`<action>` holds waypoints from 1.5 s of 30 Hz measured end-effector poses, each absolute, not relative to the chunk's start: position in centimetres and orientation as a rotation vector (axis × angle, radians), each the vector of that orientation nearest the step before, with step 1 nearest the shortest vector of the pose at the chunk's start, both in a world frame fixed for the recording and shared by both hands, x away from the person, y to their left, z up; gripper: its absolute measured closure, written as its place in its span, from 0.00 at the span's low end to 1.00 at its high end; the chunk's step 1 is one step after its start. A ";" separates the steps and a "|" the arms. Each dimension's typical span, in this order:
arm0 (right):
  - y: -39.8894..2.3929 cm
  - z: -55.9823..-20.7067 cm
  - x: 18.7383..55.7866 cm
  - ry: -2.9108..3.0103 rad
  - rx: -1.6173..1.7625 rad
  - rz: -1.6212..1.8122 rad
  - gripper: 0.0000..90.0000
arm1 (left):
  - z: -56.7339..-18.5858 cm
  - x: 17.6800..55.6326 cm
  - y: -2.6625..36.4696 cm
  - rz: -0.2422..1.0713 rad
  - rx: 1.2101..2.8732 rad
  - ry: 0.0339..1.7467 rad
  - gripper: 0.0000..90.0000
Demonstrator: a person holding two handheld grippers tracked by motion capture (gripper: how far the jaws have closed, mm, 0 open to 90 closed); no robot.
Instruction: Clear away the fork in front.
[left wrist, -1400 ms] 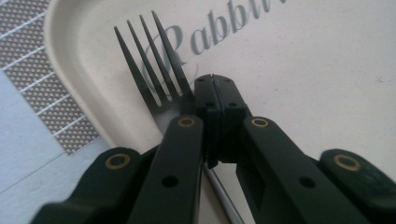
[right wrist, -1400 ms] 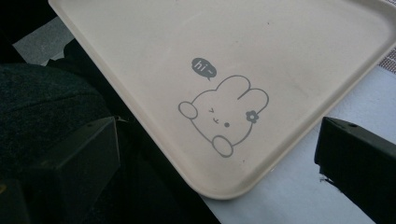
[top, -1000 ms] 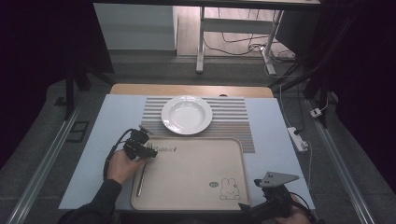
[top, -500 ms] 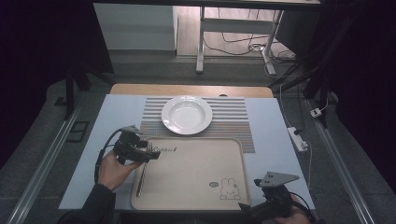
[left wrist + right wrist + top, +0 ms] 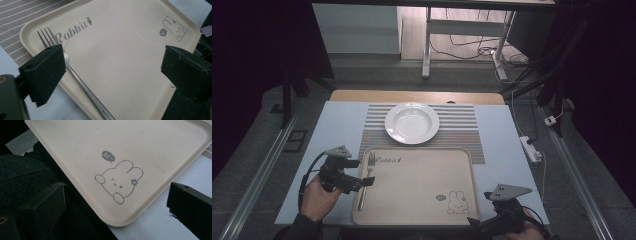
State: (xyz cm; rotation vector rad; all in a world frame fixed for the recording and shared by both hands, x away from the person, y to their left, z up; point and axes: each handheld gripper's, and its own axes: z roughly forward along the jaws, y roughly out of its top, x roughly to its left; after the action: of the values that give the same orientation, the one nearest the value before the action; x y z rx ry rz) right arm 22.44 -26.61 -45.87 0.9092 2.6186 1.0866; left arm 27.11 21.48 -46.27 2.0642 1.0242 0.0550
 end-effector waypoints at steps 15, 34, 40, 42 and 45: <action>-26.6 -45.9 22.5 2.618 0.916 1.084 0.02 | -46.4 22.5 24.9 0.083 1.998 1.045 0.00; -26.7 -45.9 22.5 2.601 0.939 1.075 0.02 | -47.2 18.7 27.8 0.134 1.973 1.093 0.00; -26.6 -45.9 22.5 2.599 0.940 1.074 0.02 | -47.4 18.1 28.2 0.147 1.983 1.118 0.00; -26.6 -45.9 22.5 2.598 0.940 1.072 0.02 | -47.5 17.9 28.2 0.147 1.996 1.137 0.00; -26.7 -45.8 22.5 2.597 0.946 1.073 0.02 | -47.5 18.0 28.2 0.144 2.017 1.161 0.00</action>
State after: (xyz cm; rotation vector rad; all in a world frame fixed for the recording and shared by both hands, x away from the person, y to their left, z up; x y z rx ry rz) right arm 22.54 -26.65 -45.85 0.9461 2.5966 1.0727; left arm 17.96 28.16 -47.54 2.0169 1.1605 0.1439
